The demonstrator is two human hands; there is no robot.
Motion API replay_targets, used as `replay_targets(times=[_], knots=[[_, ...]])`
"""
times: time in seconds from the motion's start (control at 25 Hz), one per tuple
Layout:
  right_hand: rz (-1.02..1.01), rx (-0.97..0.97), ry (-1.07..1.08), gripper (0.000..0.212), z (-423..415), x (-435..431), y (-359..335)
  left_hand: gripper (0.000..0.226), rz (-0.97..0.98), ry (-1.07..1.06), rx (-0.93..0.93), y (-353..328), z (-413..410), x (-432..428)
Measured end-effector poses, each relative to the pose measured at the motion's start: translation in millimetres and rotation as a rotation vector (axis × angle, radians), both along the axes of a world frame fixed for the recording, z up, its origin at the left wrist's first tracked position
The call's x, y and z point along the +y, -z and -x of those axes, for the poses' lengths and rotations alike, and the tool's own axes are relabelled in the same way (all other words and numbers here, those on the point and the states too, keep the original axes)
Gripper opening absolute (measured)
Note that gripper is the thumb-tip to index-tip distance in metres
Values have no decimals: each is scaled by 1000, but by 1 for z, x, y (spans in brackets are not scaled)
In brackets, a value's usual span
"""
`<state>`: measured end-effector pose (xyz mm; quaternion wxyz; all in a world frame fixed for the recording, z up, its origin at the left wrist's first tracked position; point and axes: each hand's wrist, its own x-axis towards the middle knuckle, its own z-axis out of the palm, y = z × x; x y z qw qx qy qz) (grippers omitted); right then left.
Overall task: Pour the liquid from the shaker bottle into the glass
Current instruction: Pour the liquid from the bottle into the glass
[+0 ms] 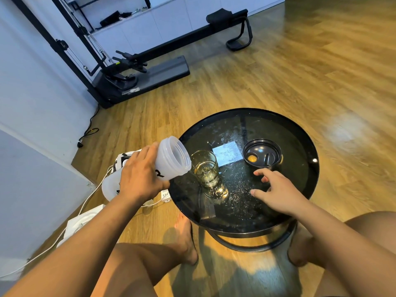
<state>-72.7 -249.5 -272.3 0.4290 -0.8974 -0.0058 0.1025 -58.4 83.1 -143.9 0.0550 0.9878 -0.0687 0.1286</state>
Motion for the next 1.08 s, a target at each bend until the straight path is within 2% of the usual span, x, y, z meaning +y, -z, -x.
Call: replay_targets(times=[1.08], knots=[[-4,-7,-17,61,1,1,-3,102,-20,9,17,-4,0,-3]])
